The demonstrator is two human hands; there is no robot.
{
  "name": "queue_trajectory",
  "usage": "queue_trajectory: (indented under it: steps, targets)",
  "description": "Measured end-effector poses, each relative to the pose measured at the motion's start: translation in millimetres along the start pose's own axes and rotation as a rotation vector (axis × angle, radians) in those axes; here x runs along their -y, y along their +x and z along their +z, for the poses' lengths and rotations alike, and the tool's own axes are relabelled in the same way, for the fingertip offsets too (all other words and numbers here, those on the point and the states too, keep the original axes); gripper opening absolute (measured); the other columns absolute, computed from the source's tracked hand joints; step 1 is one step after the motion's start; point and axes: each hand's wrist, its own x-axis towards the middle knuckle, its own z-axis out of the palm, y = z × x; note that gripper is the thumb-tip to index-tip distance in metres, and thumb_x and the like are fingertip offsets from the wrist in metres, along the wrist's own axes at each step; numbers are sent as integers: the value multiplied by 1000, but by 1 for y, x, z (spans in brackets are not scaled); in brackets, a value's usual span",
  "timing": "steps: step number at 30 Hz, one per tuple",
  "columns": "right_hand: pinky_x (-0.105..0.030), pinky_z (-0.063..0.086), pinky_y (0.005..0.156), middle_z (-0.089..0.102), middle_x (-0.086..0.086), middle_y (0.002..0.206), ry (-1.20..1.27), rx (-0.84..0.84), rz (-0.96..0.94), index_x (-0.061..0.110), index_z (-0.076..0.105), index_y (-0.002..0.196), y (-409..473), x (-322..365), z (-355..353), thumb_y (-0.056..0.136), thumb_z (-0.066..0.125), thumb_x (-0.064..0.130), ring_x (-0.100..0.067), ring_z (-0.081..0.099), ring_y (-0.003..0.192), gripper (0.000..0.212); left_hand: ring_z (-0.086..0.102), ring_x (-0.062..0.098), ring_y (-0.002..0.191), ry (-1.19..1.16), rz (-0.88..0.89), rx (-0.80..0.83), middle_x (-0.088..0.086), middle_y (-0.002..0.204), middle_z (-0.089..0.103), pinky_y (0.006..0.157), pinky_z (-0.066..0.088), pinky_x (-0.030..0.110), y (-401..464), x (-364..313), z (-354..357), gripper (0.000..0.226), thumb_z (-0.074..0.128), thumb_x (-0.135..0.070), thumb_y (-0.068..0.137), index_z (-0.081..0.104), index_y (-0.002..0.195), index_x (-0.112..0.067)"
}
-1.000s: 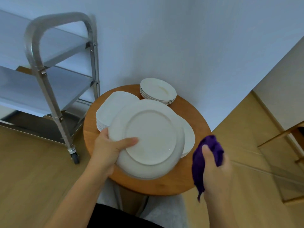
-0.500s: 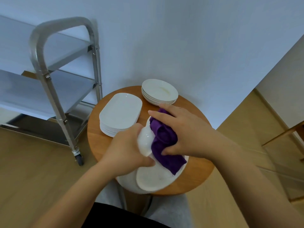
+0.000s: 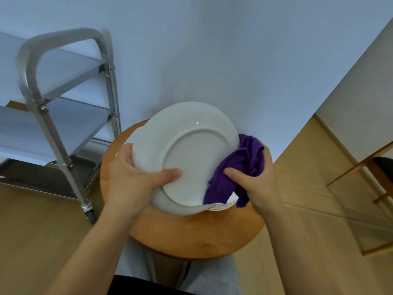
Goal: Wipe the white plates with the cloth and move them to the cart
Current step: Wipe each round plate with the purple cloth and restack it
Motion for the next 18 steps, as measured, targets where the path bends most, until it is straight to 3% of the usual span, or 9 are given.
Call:
queue_trajectory:
  steps: [2,5,8,11,13,14,16,18]
  targets:
    - [-35,57,79,68,10,105,187,-142,72,44,59,104,-10,-12,14,47,87,36,-19,65,102,64,60,8,94,-51,-23,-33,-14,97,62,70,53,32,-1,5,5,74,80,-48,22,52,91,-39]
    - [-27,56,78,66,14,105,222,-276,111,38,55,111,-16,-19,21,46,85,39,-8,65,98,71,61,12,96,-123,-110,-87,-12,101,63,74,55,36,-9,20,12,78,82,-44,24,53,96,-37]
    - [-26,56,74,67,12,104,253,-291,176,31,56,115,-24,-25,27,46,87,37,-9,65,95,76,62,18,102,-296,-171,-132,-6,108,65,78,56,40,-16,33,20,84,83,-36,27,55,106,-29]
    - [-29,56,71,70,8,98,317,-309,215,28,58,109,-29,-28,27,48,86,31,-15,68,92,67,62,17,103,-305,-156,-126,-5,110,65,77,56,36,-22,31,28,83,81,-36,33,55,112,-25]
    - [-45,56,78,70,-4,104,351,-320,250,25,60,106,-24,-26,14,51,84,28,-30,67,96,60,66,17,97,-363,-178,40,-6,103,71,69,58,30,-21,27,22,64,82,-35,41,64,102,-30]
    - [-50,55,80,69,-11,106,367,-307,263,22,61,106,-20,-24,4,53,84,24,-37,66,97,57,69,17,91,-413,-222,215,-5,98,73,64,58,29,-18,21,15,55,85,-40,44,70,97,-31]
    - [-50,56,77,68,-14,106,368,-228,272,19,60,108,-13,-19,-16,58,81,16,-41,66,94,53,71,22,84,-520,-385,550,3,98,74,59,58,35,-5,12,0,62,89,-52,42,75,98,-28]
    - [-46,57,77,69,-8,105,281,-121,259,21,60,109,-8,-14,-26,56,82,17,-34,66,96,58,70,28,89,-641,-544,696,10,107,71,68,59,44,11,12,-5,76,92,-45,42,71,110,-20]
